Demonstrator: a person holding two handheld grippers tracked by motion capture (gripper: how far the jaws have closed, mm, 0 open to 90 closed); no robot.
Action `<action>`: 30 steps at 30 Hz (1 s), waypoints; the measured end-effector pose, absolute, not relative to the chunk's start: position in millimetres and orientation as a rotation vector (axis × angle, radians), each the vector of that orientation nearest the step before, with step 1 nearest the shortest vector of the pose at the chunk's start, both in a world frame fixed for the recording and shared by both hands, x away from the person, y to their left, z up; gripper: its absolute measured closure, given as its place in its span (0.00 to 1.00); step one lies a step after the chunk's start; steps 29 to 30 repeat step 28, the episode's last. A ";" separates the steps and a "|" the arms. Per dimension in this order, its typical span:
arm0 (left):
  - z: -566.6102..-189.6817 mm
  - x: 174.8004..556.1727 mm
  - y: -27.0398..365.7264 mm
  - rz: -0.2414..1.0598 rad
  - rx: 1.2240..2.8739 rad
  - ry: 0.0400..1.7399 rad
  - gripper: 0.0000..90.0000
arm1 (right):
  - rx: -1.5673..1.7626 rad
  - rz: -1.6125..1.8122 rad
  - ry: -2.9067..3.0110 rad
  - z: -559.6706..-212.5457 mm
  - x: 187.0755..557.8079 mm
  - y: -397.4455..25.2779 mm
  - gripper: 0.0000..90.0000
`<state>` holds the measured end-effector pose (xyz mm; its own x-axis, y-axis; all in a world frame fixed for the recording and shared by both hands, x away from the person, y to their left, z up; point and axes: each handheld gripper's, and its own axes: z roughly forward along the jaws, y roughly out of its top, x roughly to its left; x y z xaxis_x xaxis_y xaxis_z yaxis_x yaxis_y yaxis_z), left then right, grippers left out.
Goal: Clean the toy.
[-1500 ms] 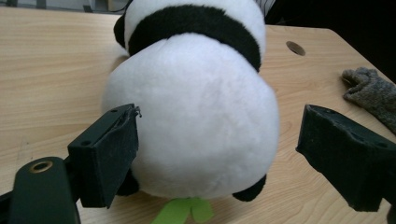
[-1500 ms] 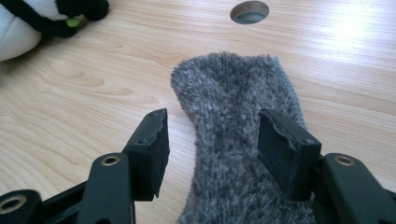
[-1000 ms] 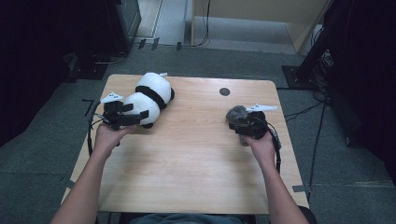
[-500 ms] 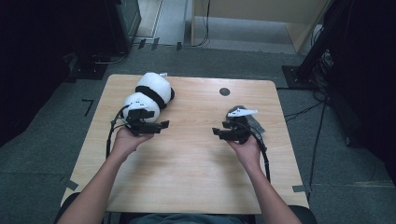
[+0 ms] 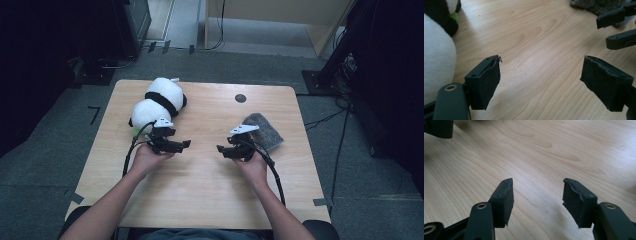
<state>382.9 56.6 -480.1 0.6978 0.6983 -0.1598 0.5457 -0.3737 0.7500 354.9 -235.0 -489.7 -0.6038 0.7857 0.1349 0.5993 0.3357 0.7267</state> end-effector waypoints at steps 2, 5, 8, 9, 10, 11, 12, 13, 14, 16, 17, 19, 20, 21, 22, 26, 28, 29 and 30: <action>-484.5 382.6 54.6 0.219 2.062 0.957 0.18 | 1.271 1.123 2.361 -496.3 354.7 -233.4 0.47; -489.9 380.9 50.2 0.213 2.066 0.948 0.19 | 1.270 1.096 2.368 -503.9 354.9 -231.9 0.47; -496.2 378.8 45.3 0.223 2.095 0.926 0.19 | 1.280 1.084 2.373 -509.2 355.4 -230.7 0.47; -498.7 378.8 43.6 0.220 2.110 0.919 0.19 | 1.278 1.074 2.377 -510.8 355.2 -230.1 0.47; -501.2 379.0 42.2 0.214 2.130 0.909 0.19 | 1.269 1.073 2.376 -512.1 354.5 -229.4 0.47; -503.5 379.0 41.1 0.215 2.154 0.899 0.19 | 1.263 1.075 2.370 -512.7 353.7 -229.1 0.48; -505.8 379.1 40.5 0.219 2.176 0.890 0.19 | 1.261 1.081 2.365 -513.2 353.3 -229.1 0.47; -508.0 379.4 40.0 0.220 2.191 0.893 0.19 | 1.260 1.084 2.363 -513.5 352.8 -229.3 0.47; -510.0 380.1 39.8 0.214 2.202 0.898 0.19 | 1.257 1.088 2.360 -514.0 352.4 -229.3 0.47; -512.0 380.4 39.5 0.226 2.210 0.897 0.19 | 1.235 1.093 2.354 -515.4 351.3 -228.8 0.46; -512.1 380.5 39.6 0.230 2.209 0.898 0.19 | 1.215 1.090 2.350 -516.3 350.4 -228.2 0.45; -512.1 380.7 39.8 0.226 2.206 0.902 0.19 | 1.175 1.076 2.344 -517.8 348.8 -226.8 0.45; -512.2 380.5 39.6 0.229 2.207 0.902 0.19 | 1.160 1.068 2.340 -518.4 348.0 -225.8 0.45; -512.3 380.1 39.4 0.235 2.210 0.900 0.19 | 1.150 1.061 2.339 -518.6 347.6 -225.5 0.45; -512.5 379.7 38.9 0.242 2.213 0.899 0.19 | 1.145 1.060 2.340 -518.8 347.4 -225.3 0.44; -512.4 379.1 38.9 0.248 2.220 0.893 0.19 | 1.150 1.086 2.327 -520.2 347.1 -226.8 0.44; -512.5 379.3 39.7 0.241 2.215 0.894 0.19 | 1.141 1.089 2.325 -520.8 347.1 -227.2 0.44; -512.5 379.3 39.7 0.241 2.215 0.894 0.19 | 1.141 1.089 2.325 -520.8 347.1 -227.2 0.44; -512.5 379.3 39.7 0.241 2.215 0.894 0.19 | 1.141 1.089 2.325 -520.8 347.1 -227.2 0.44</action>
